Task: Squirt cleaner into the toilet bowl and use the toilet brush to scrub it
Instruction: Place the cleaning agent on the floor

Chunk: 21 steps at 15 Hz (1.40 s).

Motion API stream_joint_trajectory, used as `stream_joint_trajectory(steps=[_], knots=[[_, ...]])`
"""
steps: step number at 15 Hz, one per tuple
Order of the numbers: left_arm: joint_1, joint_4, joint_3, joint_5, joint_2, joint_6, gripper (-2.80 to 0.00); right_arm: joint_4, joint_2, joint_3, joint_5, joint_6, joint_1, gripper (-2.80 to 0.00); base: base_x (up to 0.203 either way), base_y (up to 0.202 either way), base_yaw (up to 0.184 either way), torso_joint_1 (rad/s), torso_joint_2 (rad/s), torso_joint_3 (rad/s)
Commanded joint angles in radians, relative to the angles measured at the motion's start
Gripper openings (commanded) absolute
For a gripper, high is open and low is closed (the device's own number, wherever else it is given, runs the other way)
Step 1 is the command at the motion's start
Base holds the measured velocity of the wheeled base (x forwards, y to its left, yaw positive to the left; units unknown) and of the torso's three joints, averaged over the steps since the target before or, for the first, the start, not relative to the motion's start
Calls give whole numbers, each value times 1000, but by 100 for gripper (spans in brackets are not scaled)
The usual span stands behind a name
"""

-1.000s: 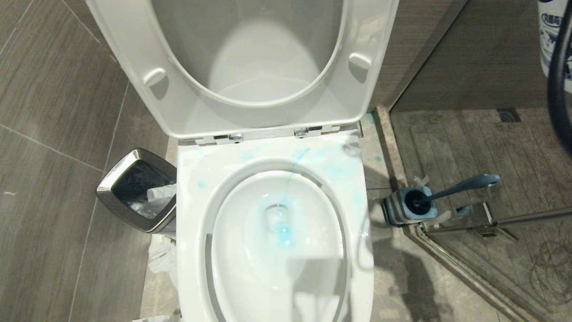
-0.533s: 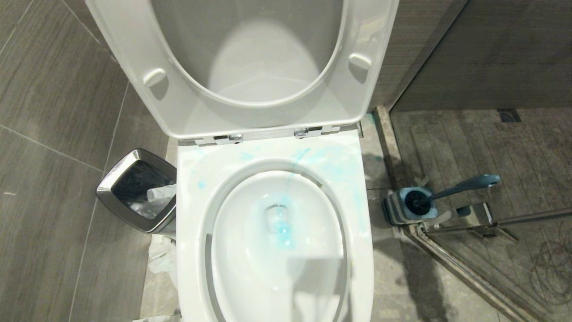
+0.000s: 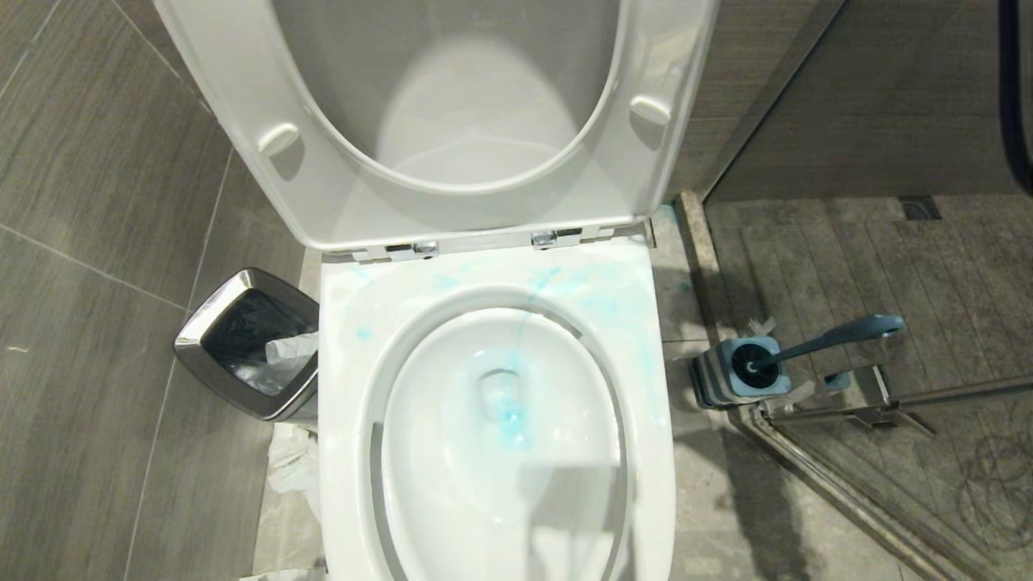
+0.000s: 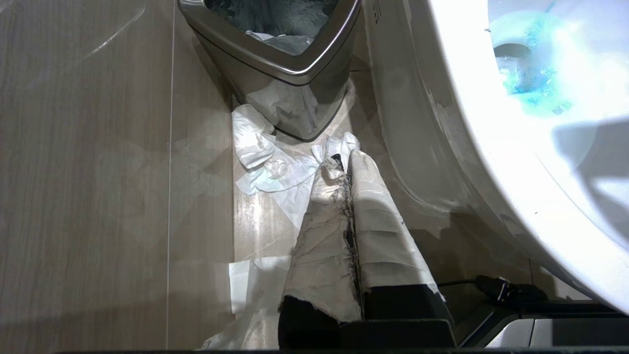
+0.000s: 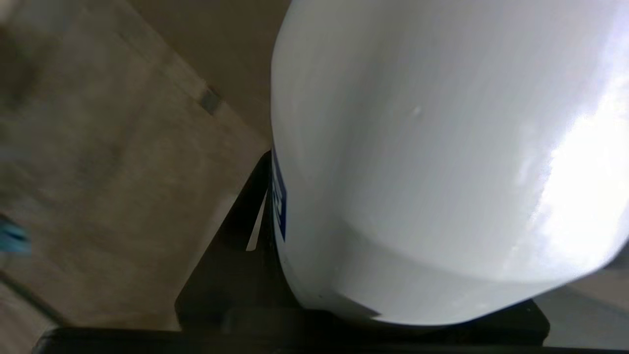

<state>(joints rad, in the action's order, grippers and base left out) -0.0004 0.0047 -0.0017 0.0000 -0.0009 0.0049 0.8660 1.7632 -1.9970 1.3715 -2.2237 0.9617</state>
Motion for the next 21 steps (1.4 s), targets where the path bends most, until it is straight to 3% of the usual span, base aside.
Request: stream_joint_trajectory(steps=[1,3,5,6,7,9,12,14,19,21], knots=[[0,0,0,0,1,0,-280,7,2,17,-8,118,77,-280,0,0,0,0,0,0],[0,0,0,0,1,0,-280,-29,5,43,-122,184,112,-280,0,0,0,0,0,0],[0,0,0,0,1,0,-280,-248,0,27,-219,251,114,-280,0,0,0,0,0,0],[0,0,0,0,1,0,-280,-377,-4,19,-291,354,110,-280,0,0,0,0,0,0],[0,0,0,0,1,0,-280,-531,-12,12,-379,514,98,-280,0,0,0,0,0,0],[0,0,0,0,1,0,-280,-681,-24,4,-501,817,61,-280,0,0,0,0,0,0],[0,0,0,0,1,0,-280,-730,-63,1,-544,1044,-79,-280,0,0,0,0,0,0],[0,0,0,0,1,0,-280,-753,-91,2,-547,1163,-103,-280,0,0,0,0,0,0],[0,0,0,0,1,0,-280,-783,-137,2,-571,1365,-182,-280,0,0,0,0,0,0],[0,0,0,0,1,0,-280,-902,-168,2,-620,1489,-244,-280,0,0,0,0,0,0]])
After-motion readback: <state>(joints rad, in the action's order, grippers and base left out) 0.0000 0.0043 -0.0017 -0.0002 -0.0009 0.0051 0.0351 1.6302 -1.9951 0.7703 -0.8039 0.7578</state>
